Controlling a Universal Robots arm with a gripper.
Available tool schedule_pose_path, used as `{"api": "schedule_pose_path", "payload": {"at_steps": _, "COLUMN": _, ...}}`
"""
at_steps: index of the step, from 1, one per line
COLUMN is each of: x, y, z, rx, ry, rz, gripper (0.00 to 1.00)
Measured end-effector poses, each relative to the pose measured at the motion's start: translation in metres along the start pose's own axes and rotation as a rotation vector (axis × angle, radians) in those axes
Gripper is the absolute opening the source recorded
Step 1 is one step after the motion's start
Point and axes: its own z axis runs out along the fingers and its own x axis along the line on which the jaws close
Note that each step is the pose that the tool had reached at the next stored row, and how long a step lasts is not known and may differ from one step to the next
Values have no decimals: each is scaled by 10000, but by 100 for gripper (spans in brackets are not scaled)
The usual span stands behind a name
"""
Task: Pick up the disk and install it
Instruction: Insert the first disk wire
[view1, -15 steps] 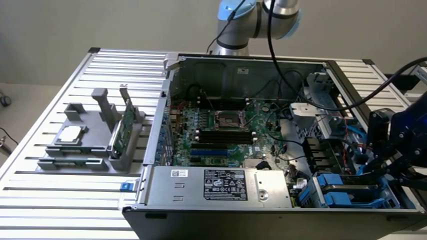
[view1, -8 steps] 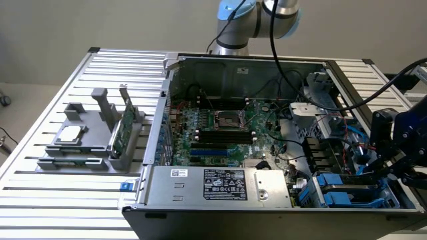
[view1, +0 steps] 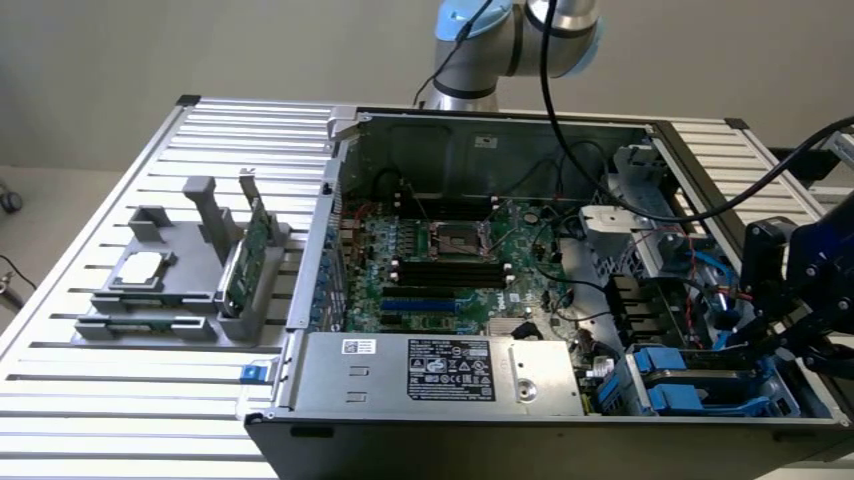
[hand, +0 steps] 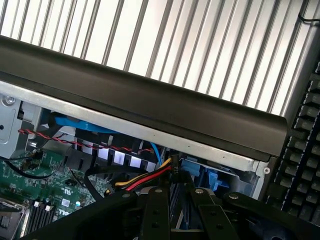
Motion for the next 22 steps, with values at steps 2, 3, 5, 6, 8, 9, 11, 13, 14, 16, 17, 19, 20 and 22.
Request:
{"api": "schedule_pose_path", "payload": {"at_steps": 2, "x": 0, "y": 0, "z": 0, "rx": 0, "ry": 0, "rz": 0, "gripper": 23}}
{"api": "schedule_pose_path", "payload": {"at_steps": 3, "x": 0, "y": 0, "z": 0, "rx": 0, "ry": 0, "rz": 0, "gripper": 23}}
{"api": "schedule_pose_path", "payload": {"at_steps": 5, "x": 0, "y": 0, "z": 0, "rx": 0, "ry": 1, "rz": 0, "gripper": 31}}
{"api": "schedule_pose_path", "payload": {"at_steps": 6, "x": 0, "y": 0, "z": -1, "rx": 0, "ry": 1, "rz": 0, "gripper": 31}}
{"api": "schedule_pose_path", "payload": {"at_steps": 8, "x": 0, "y": 0, "z": -4, "rx": 0, "ry": 1, "rz": 1, "gripper": 37}}
{"api": "schedule_pose_path", "payload": {"at_steps": 9, "x": 0, "y": 0, "z": -7, "rx": 0, "ry": 1, "rz": 2, "gripper": 37}}
{"api": "schedule_pose_path", "payload": {"at_steps": 11, "x": 1, "y": 0, "z": -15, "rx": 4, "ry": 1, "rz": 3, "gripper": 37}}
{"api": "schedule_pose_path", "payload": {"at_steps": 13, "x": 2, "y": 1, "z": -26, "rx": 7, "ry": 1, "rz": 4, "gripper": 37}}
{"api": "schedule_pose_path", "payload": {"at_steps": 14, "x": 3, "y": 2, "z": -30, "rx": 9, "ry": 2, "rz": 4, "gripper": 35}}
{"api": "schedule_pose_path", "payload": {"at_steps": 16, "x": 3, "y": 2, "z": -35, "rx": 10, "ry": 4, "rz": 5, "gripper": 29}}
{"api": "schedule_pose_path", "payload": {"at_steps": 17, "x": 3, "y": 2, "z": -37, "rx": 10, "ry": 5, "rz": 5, "gripper": 22}}
{"api": "schedule_pose_path", "payload": {"at_steps": 19, "x": 4, "y": 2, "z": -43, "rx": 14, "ry": 4, "rz": 6, "gripper": 16}}
{"api": "schedule_pose_path", "payload": {"at_steps": 20, "x": 4, "y": 2, "z": -46, "rx": 19, "ry": 4, "rz": 7, "gripper": 16}}
{"api": "schedule_pose_path", "payload": {"at_steps": 22, "x": 5, "y": 2, "z": -57, "rx": 33, "ry": 8, "rz": 9, "gripper": 16}}
